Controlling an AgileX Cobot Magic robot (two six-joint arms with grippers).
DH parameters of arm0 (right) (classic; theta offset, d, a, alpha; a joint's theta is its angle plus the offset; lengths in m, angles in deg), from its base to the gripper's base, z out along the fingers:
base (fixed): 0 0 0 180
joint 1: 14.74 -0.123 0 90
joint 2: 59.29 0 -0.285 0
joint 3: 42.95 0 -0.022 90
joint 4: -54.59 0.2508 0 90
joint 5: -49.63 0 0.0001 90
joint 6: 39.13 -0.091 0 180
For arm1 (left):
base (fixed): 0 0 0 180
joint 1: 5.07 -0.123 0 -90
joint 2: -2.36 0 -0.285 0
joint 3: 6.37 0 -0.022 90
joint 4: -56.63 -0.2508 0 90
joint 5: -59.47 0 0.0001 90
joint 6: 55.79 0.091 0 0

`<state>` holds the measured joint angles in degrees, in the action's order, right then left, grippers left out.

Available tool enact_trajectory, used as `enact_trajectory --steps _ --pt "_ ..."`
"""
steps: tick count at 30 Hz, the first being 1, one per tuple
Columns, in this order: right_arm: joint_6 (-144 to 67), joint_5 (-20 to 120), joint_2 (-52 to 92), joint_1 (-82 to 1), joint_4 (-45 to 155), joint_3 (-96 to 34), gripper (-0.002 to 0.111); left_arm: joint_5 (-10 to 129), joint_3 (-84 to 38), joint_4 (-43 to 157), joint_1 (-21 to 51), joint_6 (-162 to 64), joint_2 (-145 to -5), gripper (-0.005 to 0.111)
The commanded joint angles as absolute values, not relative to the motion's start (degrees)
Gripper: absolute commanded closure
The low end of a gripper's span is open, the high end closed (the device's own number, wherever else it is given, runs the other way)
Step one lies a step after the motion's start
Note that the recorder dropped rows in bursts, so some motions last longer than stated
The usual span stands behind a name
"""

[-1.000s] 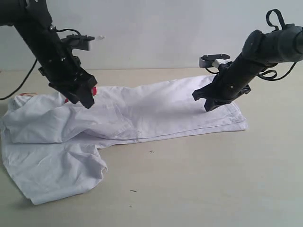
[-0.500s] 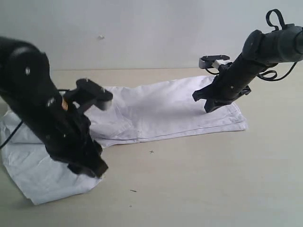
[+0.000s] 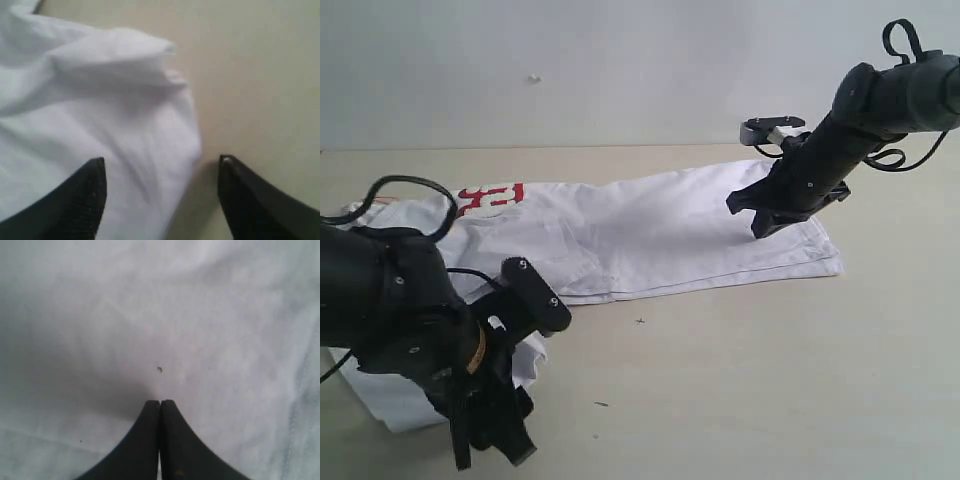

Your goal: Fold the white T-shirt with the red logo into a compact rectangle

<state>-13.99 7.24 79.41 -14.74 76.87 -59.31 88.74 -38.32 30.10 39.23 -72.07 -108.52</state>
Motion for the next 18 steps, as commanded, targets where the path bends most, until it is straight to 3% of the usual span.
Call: enact_trajectory --steps 1,3,6,13,18 --pt "-13.7 7.2 79.3 -14.5 77.1 -59.2 0.108 96.3 -37.4 16.3 39.4 -85.2 -112.1 0.05" --pt "-13.7 7.2 79.3 -14.5 77.2 -59.2 0.108 99.6 -36.7 17.2 39.4 -84.5 -112.8 0.067" --pt "-13.7 7.2 79.3 -14.5 77.6 -59.2 0.108 100.7 -35.8 20.7 39.5 -81.8 -112.3 0.105" --pt "-13.7 7.4 79.3 -14.5 78.1 -59.2 0.108 104.5 -31.5 28.0 43.1 -65.4 -106.8 0.107" --pt "-13.7 7.4 79.3 -14.5 78.1 -59.2 0.108 108.1 -28.6 15.5 43.5 -62.5 -103.0 0.107"
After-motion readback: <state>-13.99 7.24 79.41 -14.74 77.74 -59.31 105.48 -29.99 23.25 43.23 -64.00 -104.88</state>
